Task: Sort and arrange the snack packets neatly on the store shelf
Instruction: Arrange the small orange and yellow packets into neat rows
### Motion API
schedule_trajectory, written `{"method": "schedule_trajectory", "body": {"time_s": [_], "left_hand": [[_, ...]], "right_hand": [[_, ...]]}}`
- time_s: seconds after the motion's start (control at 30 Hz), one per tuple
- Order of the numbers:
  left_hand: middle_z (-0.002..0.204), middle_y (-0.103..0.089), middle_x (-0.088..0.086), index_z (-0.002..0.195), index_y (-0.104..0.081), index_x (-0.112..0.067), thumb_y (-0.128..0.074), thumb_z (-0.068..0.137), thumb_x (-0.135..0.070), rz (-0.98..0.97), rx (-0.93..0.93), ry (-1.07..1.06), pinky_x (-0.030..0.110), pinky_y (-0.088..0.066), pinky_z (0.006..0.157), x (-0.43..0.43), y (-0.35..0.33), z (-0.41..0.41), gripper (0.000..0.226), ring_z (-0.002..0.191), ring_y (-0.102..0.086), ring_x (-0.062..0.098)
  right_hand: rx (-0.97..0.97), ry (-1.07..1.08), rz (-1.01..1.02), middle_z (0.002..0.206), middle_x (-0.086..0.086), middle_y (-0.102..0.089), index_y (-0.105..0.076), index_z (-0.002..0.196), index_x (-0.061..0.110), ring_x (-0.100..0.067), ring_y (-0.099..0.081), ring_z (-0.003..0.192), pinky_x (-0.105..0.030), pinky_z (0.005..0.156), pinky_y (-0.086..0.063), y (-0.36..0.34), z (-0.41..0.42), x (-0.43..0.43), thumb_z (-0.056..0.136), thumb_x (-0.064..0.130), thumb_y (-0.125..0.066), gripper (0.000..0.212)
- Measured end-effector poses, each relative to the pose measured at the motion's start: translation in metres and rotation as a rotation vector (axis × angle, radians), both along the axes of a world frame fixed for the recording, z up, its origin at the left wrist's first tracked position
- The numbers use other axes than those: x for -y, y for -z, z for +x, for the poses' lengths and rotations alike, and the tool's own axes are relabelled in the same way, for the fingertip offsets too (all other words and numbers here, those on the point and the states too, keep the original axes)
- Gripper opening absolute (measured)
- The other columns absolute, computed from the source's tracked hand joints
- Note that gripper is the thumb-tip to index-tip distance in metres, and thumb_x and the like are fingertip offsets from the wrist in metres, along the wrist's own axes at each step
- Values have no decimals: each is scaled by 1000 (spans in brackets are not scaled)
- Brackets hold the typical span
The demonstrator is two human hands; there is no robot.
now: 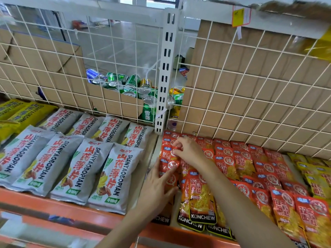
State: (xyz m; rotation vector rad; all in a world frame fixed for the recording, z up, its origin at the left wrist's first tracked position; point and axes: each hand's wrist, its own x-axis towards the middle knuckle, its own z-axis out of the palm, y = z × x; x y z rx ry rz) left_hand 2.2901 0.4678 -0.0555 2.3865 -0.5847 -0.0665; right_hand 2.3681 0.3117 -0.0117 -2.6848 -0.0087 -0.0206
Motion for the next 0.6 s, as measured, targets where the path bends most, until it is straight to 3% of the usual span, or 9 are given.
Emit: {"method": "schedule_trajectory", "body": {"time_s": [0.1, 0.47, 0.6], "left_hand": [[154, 19, -5, 141, -15, -50, -51, 91, -45, 20, 6, -4, 22, -7, 113, 0, -1, 0, 62, 143, -1, 11], [153, 22, -6, 144, -12, -45, -48, 92, -47, 51, 2, -9, 23, -6, 113, 0, -1, 0, 64, 143, 3, 11], [153, 21, -8, 144, -12, -45, -49, 91, -48, 42, 8, -8, 22, -6, 113, 0, 1, 0, 64, 143, 4, 10]], "right_hand": [[-9, -4, 8, 120, -1, -57, -61, 112, 21, -14, -56, 105, -24, 82, -42, -1, 1, 0, 88, 25, -61, 25], [-75, -43, 27, 112, 0, -62, -63, 108, 18, -12, -55, 96, -28, 80, -44, -3, 8, 1, 88, 20, -61, 21], [-84, -52, 41, 121, 0, -61, -66, 101, 19, -16, -57, 106, -33, 90, -47, -3, 12, -1, 89, 19, -59, 14]]}}
